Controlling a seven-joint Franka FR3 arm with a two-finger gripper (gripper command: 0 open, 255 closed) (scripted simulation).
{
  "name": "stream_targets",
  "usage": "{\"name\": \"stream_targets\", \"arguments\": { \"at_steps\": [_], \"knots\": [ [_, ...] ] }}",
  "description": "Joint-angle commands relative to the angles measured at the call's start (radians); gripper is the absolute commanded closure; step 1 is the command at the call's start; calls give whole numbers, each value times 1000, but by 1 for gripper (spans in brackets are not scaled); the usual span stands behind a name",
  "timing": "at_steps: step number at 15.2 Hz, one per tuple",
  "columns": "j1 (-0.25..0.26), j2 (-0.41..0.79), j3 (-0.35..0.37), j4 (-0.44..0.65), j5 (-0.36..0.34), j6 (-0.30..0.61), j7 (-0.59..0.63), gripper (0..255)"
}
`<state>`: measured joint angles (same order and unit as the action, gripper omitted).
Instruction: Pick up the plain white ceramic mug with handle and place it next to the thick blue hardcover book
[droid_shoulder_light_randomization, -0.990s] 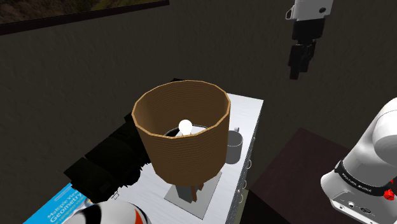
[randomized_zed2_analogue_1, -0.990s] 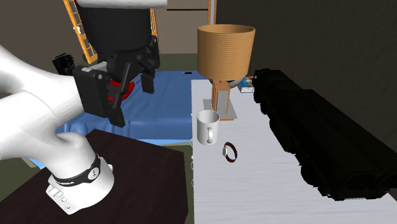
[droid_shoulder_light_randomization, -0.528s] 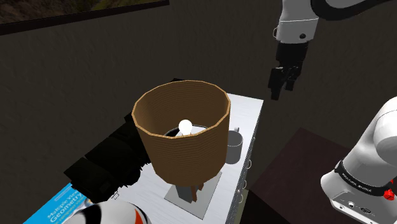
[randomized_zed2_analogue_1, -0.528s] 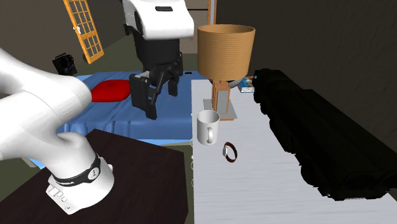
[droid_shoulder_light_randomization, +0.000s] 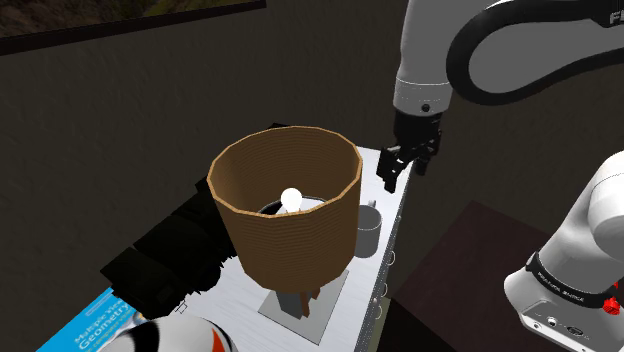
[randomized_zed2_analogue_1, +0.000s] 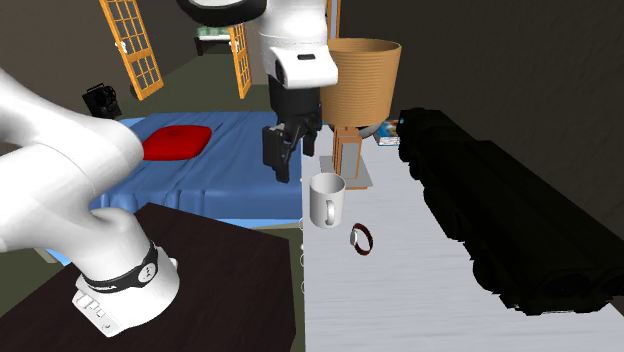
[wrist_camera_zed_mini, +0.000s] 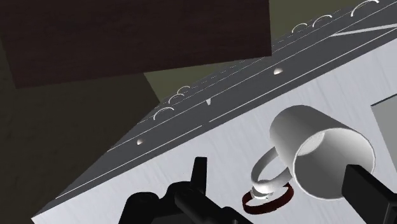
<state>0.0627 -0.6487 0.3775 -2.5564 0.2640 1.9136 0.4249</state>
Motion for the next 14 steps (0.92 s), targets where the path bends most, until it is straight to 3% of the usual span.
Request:
{"name": "stream_targets", "arguments": {
  "at_steps": [1, 5, 9, 14],
  "knots": [
    [-3, 53, 64, 10, 9, 66, 75, 0],
    [-33, 183, 189, 51, -15, 191, 228, 0],
    [-93, 343, 323, 119, -108, 301, 414, 0],
    [-116, 415, 361, 107, -159, 378, 471, 0]
  ]
}}
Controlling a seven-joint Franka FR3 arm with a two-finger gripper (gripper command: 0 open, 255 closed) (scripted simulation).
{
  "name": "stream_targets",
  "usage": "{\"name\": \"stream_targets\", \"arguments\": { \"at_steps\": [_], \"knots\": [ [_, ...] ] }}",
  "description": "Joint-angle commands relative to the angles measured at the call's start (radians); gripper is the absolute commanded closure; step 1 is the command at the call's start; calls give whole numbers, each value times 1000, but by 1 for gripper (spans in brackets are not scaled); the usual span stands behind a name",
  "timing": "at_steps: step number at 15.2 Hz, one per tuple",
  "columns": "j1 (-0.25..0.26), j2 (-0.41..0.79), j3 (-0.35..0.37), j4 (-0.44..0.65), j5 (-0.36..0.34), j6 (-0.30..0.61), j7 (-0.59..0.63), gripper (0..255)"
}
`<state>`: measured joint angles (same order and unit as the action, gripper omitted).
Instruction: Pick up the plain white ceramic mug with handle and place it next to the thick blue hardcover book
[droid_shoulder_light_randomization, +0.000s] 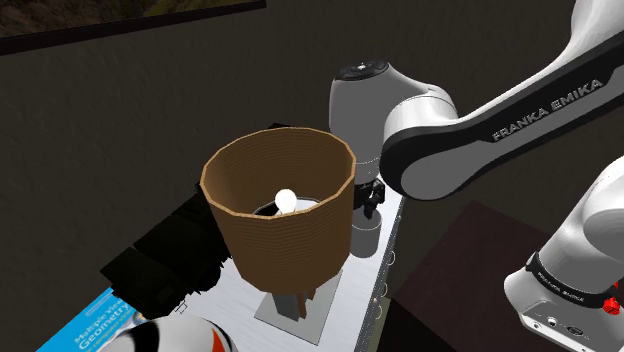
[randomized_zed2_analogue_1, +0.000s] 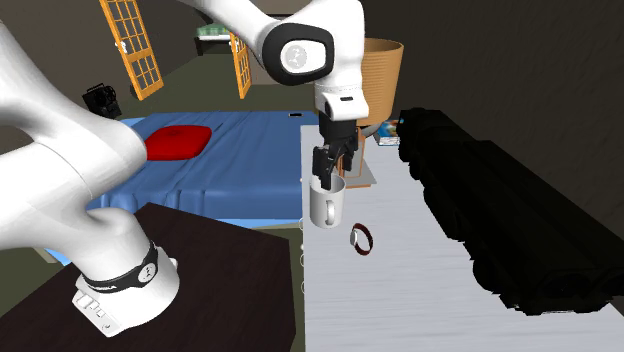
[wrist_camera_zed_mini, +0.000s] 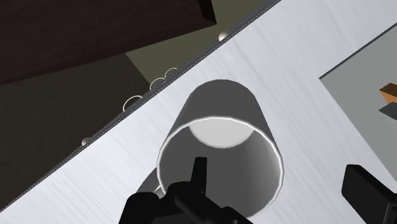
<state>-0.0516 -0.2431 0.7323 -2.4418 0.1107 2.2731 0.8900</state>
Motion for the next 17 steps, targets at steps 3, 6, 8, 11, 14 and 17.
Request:
{"name": "stream_targets", "arguments": {
  "at_steps": [3, 6, 8, 11, 14, 17],
  "knots": [
    [-12, 44, 19, -25, -30, 64, 26, 0],
    [-15, 51, 21, -28, -36, 72, 30, 0],
    [-15, 51, 21, -28, -36, 72, 30, 0],
    [-15, 51, 21, -28, -36, 72, 30, 0],
    [-15, 51, 21, -28, -36, 72, 30, 255],
    [-15, 51, 21, -28, -36, 72, 30, 255]
  ]
}}
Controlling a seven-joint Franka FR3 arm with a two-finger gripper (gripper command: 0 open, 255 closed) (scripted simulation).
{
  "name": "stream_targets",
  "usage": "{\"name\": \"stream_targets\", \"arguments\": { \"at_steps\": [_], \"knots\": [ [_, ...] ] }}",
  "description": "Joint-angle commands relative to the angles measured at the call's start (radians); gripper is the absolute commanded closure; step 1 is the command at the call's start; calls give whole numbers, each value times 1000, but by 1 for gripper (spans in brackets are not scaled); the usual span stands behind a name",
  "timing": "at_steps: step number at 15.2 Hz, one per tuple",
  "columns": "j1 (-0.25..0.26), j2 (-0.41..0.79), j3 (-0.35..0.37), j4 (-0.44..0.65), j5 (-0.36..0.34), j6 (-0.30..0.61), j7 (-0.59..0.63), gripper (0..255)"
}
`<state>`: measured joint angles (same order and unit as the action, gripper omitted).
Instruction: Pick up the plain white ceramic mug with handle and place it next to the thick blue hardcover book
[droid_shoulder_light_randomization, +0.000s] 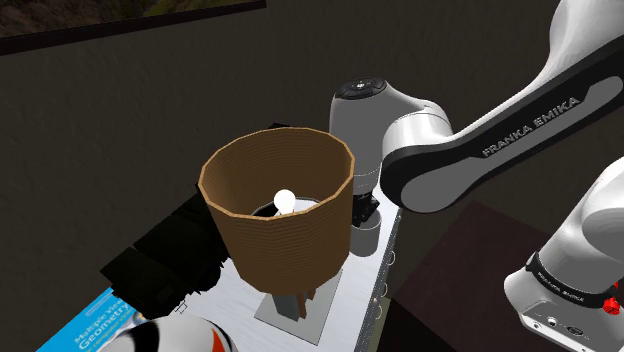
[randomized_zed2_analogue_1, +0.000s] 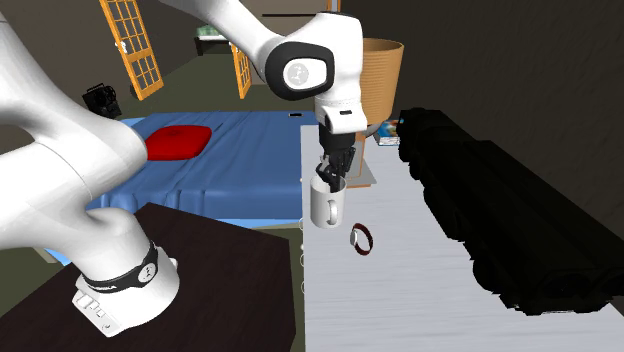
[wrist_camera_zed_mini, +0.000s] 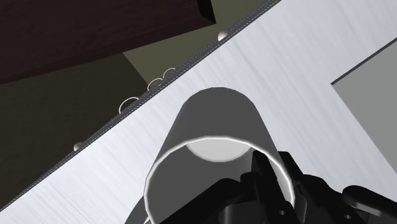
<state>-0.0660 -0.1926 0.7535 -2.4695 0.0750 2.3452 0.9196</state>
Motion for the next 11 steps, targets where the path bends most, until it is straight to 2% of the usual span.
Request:
{"name": "stream_targets", "arguments": {
  "at_steps": [1, 4, 11],
  "knots": [
    [0, 0, 0, 0, 0, 0, 0, 255],
    [0, 0, 0, 0, 0, 0, 0, 255],
    [19, -74, -32, 44, 49, -106, -45, 255]
  ]
}}
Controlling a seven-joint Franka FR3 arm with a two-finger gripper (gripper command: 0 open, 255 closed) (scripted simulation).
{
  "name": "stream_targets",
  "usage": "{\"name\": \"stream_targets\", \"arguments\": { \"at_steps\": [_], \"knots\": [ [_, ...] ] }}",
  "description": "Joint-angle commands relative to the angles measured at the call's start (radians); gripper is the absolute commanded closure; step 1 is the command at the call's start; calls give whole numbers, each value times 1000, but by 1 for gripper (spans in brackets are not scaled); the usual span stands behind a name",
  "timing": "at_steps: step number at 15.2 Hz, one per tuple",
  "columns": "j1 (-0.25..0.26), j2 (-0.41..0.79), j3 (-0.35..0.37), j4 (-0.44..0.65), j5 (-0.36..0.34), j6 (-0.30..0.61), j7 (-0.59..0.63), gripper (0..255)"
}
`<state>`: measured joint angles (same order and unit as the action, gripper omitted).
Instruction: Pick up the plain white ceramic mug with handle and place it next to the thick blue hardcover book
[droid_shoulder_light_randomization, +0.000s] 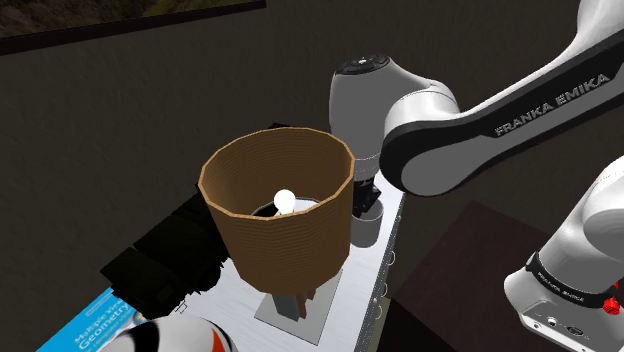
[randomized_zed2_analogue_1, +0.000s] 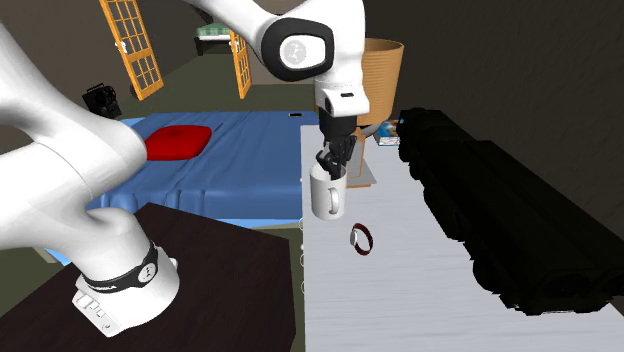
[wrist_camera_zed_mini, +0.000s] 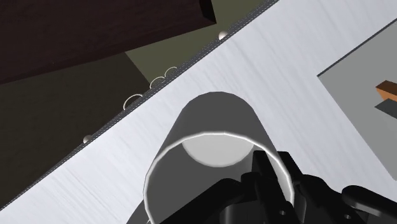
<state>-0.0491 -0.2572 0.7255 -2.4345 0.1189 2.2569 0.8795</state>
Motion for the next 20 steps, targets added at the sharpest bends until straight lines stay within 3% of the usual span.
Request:
{"name": "stream_targets", "arguments": {
  "at_steps": [1, 20],
  "knots": [
    [4, -18, -9, 17, 10, -32, -9, 255],
    [20, -128, -79, 191, 46, -305, -63, 255]
  ]
}}
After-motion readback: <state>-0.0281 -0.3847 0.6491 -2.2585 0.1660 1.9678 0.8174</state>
